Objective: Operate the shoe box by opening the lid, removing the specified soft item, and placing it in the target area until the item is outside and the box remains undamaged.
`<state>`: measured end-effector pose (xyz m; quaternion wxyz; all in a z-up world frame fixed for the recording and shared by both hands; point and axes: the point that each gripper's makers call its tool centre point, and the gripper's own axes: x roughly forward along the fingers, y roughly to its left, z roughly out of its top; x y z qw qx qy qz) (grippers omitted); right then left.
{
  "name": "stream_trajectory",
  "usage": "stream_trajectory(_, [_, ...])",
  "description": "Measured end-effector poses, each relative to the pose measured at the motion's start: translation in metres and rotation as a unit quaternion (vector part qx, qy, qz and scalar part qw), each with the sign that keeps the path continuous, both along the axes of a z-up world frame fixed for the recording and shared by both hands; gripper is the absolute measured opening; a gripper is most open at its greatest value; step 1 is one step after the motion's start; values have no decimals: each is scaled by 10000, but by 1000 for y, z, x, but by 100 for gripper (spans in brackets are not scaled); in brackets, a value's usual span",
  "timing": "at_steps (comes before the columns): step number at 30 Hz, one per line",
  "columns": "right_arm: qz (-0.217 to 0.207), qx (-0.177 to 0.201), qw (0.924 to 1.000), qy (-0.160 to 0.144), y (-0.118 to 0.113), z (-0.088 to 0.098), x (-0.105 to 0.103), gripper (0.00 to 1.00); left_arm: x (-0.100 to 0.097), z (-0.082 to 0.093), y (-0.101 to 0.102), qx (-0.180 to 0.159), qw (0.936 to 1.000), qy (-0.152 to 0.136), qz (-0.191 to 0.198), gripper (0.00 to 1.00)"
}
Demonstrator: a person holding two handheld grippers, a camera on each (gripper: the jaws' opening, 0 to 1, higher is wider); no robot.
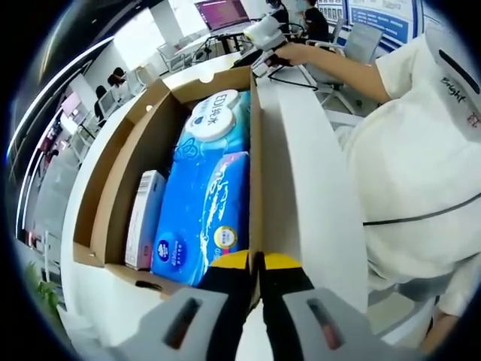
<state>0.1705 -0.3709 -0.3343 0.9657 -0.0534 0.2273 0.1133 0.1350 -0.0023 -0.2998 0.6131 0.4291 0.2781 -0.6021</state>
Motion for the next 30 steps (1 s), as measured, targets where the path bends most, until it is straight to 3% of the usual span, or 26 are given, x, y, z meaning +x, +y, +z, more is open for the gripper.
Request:
stream_trajectory(2, [-77,330,9993,129,1,-3,-2,67,0,0,0,6,10000,7,11,3])
stream_trajectory(10, [62,256,9996,107,1,-3,-1,64,1,0,0,-6,10000,-16,2,3])
stream_trajectory(17, [437,211,9987,150,11,-2,-2,56,0,0,1,-3,10000,-16,1,3])
stream_trajectory(25, [880,206,9956,249,13,-2,1,56,-1,0,0,3,10000,-10,-3,3])
stream_trajectory(30, [756,209,9965,278,15,-3,-1,56,-1,0,0,-2,10000,0,8,3])
